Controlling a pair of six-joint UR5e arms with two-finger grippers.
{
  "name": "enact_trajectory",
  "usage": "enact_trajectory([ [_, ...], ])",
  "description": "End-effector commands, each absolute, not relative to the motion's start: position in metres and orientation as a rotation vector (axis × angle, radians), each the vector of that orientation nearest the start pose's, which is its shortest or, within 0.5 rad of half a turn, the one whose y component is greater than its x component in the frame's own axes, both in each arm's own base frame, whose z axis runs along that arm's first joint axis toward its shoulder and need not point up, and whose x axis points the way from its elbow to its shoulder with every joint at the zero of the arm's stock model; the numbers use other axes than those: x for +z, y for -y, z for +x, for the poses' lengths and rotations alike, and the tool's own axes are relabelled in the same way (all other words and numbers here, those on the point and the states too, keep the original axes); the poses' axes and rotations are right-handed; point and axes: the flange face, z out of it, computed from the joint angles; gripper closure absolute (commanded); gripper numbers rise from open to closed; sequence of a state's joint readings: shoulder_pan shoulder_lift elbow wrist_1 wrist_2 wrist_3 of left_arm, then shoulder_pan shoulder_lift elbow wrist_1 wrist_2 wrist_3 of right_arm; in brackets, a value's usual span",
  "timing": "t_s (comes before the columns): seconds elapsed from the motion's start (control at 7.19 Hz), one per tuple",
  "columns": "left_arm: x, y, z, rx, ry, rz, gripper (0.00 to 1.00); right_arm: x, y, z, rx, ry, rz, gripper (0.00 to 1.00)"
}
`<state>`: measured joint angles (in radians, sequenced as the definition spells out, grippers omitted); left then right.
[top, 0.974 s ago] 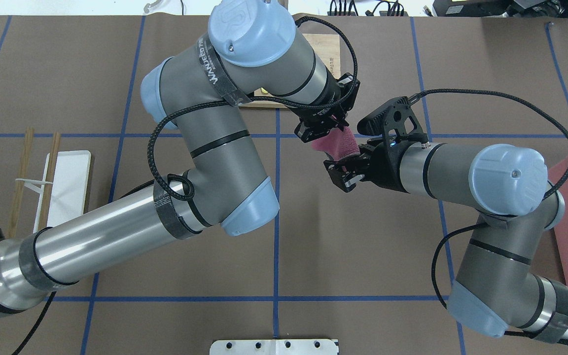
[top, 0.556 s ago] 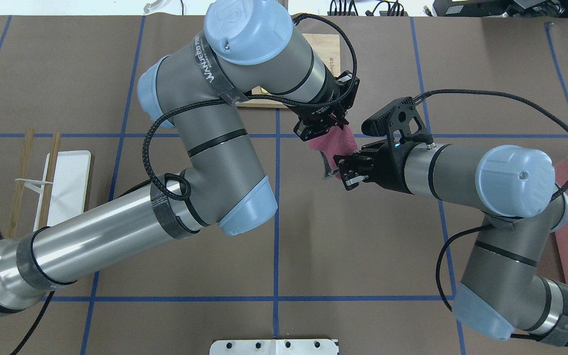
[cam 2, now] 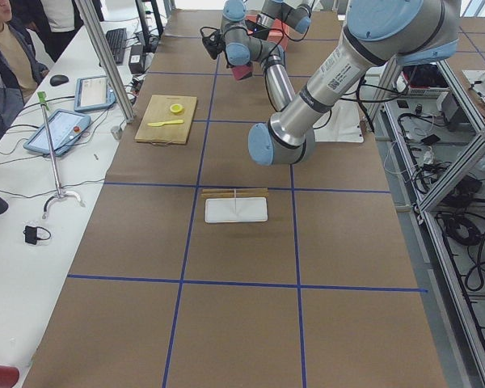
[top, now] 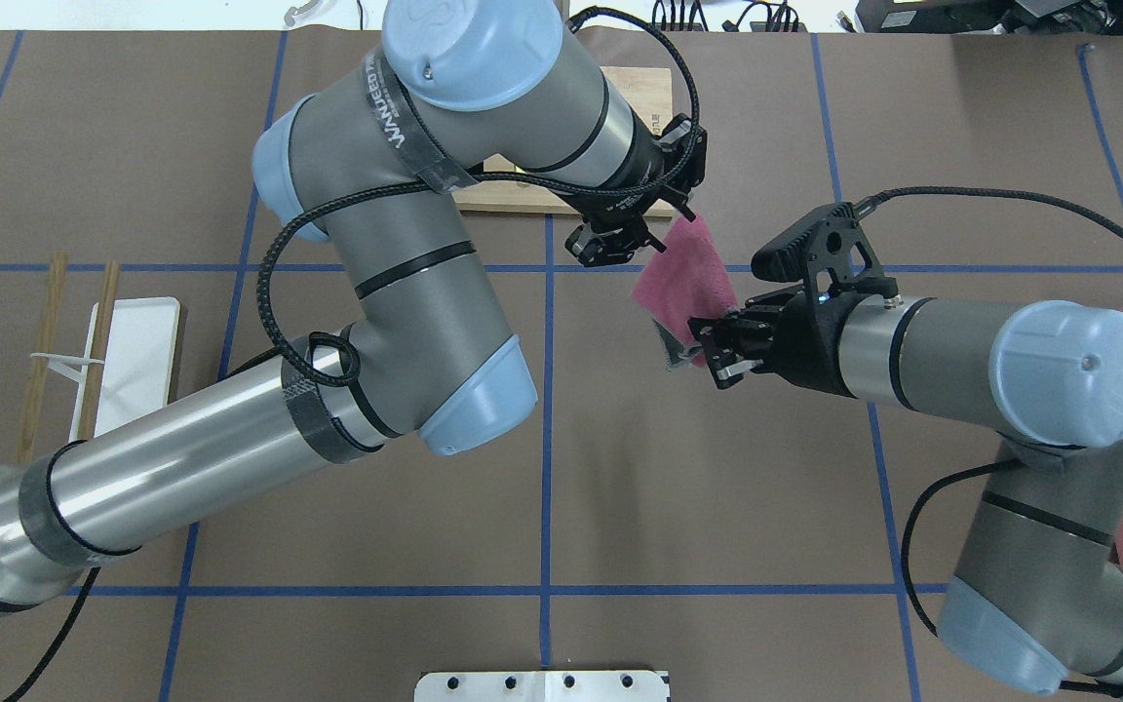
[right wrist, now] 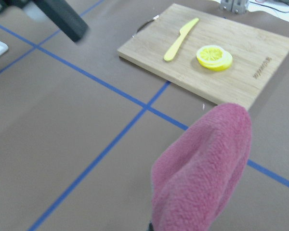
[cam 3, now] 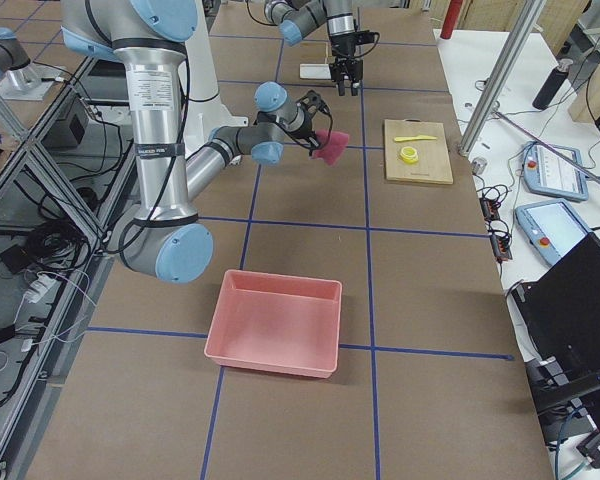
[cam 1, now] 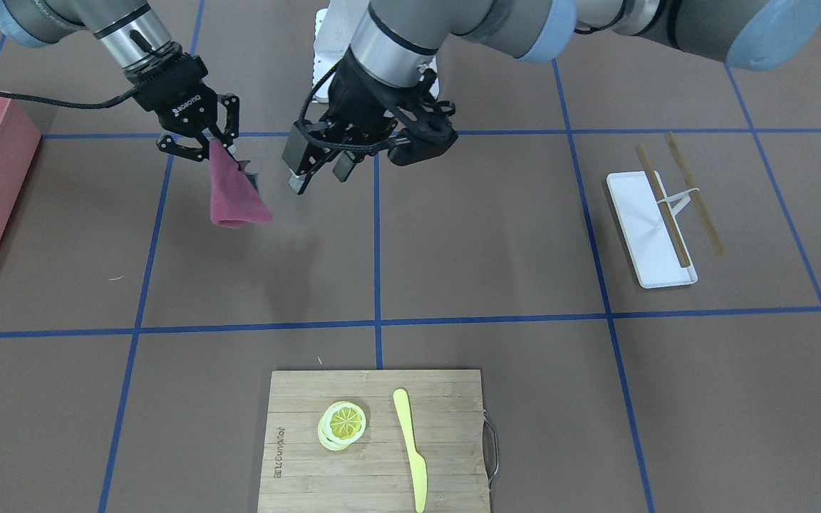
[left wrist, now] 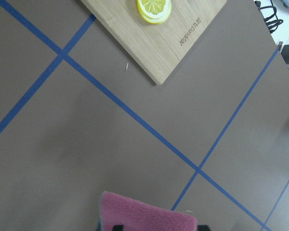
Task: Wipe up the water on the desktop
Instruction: 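Carry the cloth with the right gripper toward the pink bin while the left arm withdraws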
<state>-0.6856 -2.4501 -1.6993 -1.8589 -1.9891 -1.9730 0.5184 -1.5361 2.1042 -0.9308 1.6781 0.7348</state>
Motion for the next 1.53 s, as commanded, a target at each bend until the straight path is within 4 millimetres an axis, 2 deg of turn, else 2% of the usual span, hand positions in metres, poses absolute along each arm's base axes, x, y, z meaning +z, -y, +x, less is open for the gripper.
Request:
enact_trajectory([
  [0.0, 0.073, 0.483, 0.401, -0.629, -1.325, -0.105, 0.03, 0.345, 0.298, -0.398, -0.154, 1.093, 0.366, 1.0],
  [0.14, 0.087, 0.495, 0.381, -0.633, -1.31, -0.119, 0.03, 0.33, 0.298, -0.429, -0.092, 1.106, 0.295, 1.0],
  [0.28, 0.102, 0.508, 0.359, -0.577, -1.299, -0.086, 0.03, 0.295, 0.293, -0.465, -0.089, 1.069, 0.242, 1.0],
  [0.42, 0.117, 0.514, 0.349, -0.546, -1.283, -0.054, 0.03, 0.278, 0.287, -0.49, -0.094, 1.021, 0.201, 1.0],
  [0.56, 0.117, 0.521, 0.339, -0.53, -1.283, -0.017, 0.03, 0.285, 0.281, -0.499, -0.106, 1.003, 0.18, 1.0],
  [0.7, 0.118, 0.527, 0.332, -0.537, -1.282, -0.001, 0.03, 0.294, 0.28, -0.492, -0.113, 0.995, 0.153, 1.0],
  [0.83, 0.119, 0.535, 0.323, -0.551, -1.283, 0.014, 0.03, 0.329, 0.31, -0.459, -0.098, 0.961, 0.088, 1.0],
  [0.97, 0.121, 0.537, 0.323, -0.534, -1.275, 0.028, 0.03, 0.367, 0.344, -0.41, -0.118, 0.932, 0.05, 1.0],
  [1.11, 0.12, 0.537, 0.323, -0.534, -1.276, 0.03, 0.03, 0.419, 0.365, -0.362, -0.196, 0.861, 0.073, 1.0],
  [1.25, 0.12, 0.538, 0.322, -0.529, -1.276, 0.036, 0.03, 0.45, 0.385, -0.336, -0.226, 0.824, 0.078, 1.0],
  [1.39, 0.12, 0.538, 0.322, -0.525, -1.275, 0.039, 0.03, 0.445, 0.39, -0.345, -0.227, 0.833, 0.072, 1.0],
])
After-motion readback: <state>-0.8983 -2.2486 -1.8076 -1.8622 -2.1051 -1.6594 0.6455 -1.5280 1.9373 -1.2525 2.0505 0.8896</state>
